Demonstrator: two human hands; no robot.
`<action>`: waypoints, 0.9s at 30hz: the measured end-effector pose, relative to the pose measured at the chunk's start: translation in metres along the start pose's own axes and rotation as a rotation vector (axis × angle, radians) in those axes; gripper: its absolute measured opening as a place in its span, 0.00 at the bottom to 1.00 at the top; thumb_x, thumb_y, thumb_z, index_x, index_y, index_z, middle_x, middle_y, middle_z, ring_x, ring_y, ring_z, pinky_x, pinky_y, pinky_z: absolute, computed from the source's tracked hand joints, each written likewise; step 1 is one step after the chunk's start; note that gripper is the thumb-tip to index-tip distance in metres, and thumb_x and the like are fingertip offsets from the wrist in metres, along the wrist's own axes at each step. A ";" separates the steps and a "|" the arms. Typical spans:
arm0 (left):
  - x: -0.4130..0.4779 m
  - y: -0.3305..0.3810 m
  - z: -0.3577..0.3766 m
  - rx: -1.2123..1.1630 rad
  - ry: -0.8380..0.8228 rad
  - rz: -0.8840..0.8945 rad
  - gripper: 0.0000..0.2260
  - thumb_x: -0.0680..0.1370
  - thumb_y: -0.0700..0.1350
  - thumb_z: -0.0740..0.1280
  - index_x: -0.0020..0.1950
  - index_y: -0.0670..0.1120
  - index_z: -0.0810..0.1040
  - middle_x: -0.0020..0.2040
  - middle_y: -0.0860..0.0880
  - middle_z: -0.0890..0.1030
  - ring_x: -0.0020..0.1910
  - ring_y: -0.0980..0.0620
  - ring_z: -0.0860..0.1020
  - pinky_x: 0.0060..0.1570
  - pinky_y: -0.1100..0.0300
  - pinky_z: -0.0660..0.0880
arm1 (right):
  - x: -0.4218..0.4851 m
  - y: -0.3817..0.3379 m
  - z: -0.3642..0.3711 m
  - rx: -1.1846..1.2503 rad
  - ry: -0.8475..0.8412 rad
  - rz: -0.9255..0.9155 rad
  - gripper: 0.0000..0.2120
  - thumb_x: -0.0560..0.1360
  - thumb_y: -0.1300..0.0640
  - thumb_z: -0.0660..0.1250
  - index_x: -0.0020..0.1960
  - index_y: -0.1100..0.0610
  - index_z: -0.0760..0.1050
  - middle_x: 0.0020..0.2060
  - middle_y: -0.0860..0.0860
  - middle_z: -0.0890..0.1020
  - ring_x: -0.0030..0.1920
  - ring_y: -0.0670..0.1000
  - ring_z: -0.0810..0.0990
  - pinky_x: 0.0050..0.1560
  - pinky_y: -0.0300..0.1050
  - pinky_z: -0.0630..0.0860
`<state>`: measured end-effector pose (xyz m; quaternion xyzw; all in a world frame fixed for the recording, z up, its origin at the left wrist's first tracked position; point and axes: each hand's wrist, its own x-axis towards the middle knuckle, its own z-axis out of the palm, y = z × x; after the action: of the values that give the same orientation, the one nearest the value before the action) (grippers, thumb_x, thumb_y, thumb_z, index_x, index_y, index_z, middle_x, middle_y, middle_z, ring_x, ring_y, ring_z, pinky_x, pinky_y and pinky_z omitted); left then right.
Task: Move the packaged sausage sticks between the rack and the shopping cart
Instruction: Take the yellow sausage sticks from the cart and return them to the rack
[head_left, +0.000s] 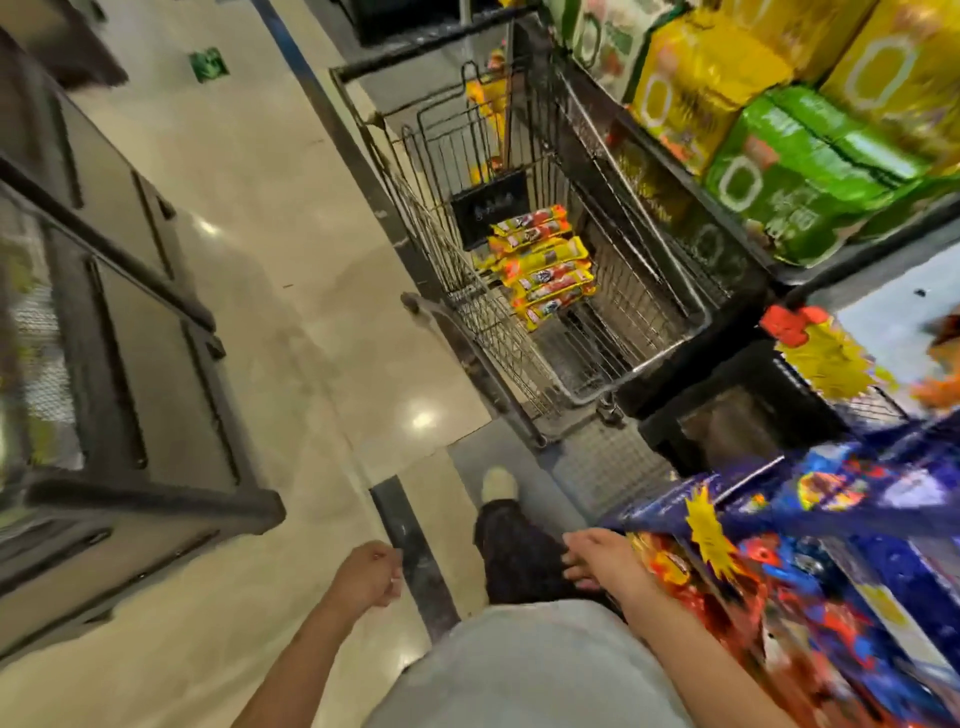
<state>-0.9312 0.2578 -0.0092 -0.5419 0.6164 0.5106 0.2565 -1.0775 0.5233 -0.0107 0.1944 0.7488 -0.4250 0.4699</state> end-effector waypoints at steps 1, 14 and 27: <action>0.004 0.018 -0.001 0.017 -0.017 0.023 0.06 0.80 0.41 0.61 0.48 0.40 0.75 0.40 0.43 0.80 0.31 0.48 0.77 0.29 0.62 0.71 | 0.010 -0.007 -0.002 0.032 0.017 0.014 0.07 0.79 0.59 0.64 0.43 0.59 0.75 0.34 0.56 0.78 0.27 0.49 0.75 0.21 0.36 0.68; 0.122 0.240 -0.143 0.125 -0.024 0.231 0.06 0.81 0.43 0.62 0.46 0.46 0.77 0.44 0.47 0.80 0.37 0.53 0.78 0.30 0.67 0.72 | 0.160 -0.261 0.060 0.073 -0.007 -0.057 0.04 0.79 0.60 0.64 0.47 0.61 0.75 0.34 0.56 0.77 0.29 0.51 0.74 0.22 0.36 0.65; 0.223 0.409 -0.248 0.284 0.064 0.176 0.06 0.82 0.42 0.61 0.52 0.43 0.77 0.47 0.43 0.83 0.36 0.47 0.80 0.37 0.57 0.75 | 0.226 -0.439 0.085 -0.348 -0.022 -0.229 0.09 0.73 0.47 0.62 0.46 0.49 0.78 0.45 0.48 0.83 0.48 0.51 0.80 0.52 0.48 0.78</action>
<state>-1.3153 -0.1022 0.0263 -0.4602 0.7351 0.4214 0.2652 -1.4440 0.1815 -0.0251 0.0194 0.8230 -0.3421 0.4532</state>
